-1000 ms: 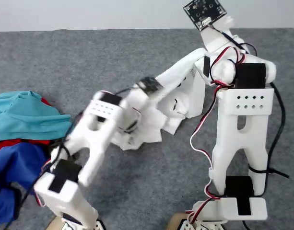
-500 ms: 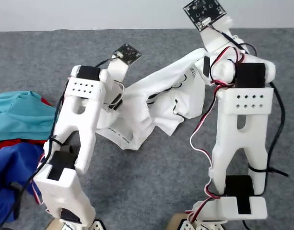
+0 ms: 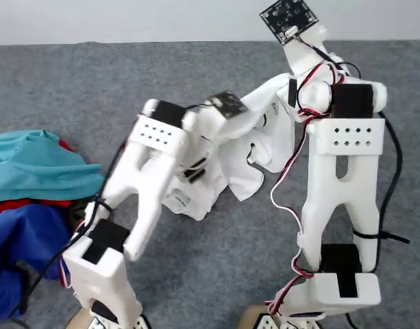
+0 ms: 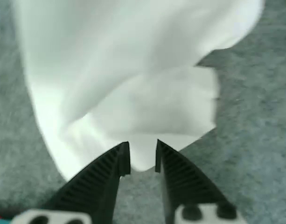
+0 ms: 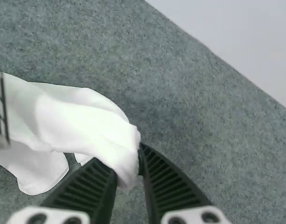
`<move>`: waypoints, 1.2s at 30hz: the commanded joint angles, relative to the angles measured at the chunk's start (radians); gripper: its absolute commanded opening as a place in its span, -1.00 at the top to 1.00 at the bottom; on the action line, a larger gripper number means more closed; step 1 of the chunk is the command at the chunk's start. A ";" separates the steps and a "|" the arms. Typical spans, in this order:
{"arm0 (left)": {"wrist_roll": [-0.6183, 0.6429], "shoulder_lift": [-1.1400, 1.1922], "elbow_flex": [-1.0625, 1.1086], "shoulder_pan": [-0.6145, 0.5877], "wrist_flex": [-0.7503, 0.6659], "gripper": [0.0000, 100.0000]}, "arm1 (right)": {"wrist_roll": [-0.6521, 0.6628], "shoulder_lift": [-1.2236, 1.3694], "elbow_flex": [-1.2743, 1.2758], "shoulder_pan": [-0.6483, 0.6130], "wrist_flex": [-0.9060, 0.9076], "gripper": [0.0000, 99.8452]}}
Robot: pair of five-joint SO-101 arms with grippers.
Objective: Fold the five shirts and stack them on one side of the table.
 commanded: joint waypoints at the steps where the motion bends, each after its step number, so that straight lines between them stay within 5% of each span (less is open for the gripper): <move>1: -0.008 -0.005 0.008 0.069 -0.009 0.81 | 0.003 -0.008 -0.006 0.004 0.007 0.98; 13: -0.037 0.157 0.084 0.109 -0.058 0.70 | 0.003 -0.008 -0.006 0.005 0.007 0.98; 26: -0.040 0.055 0.090 0.207 -0.008 0.65 | 0.005 -0.008 -0.006 0.005 0.007 0.98; 36: -0.040 0.196 0.085 0.201 -0.118 0.65 | 0.005 -0.008 -0.006 0.007 0.007 0.98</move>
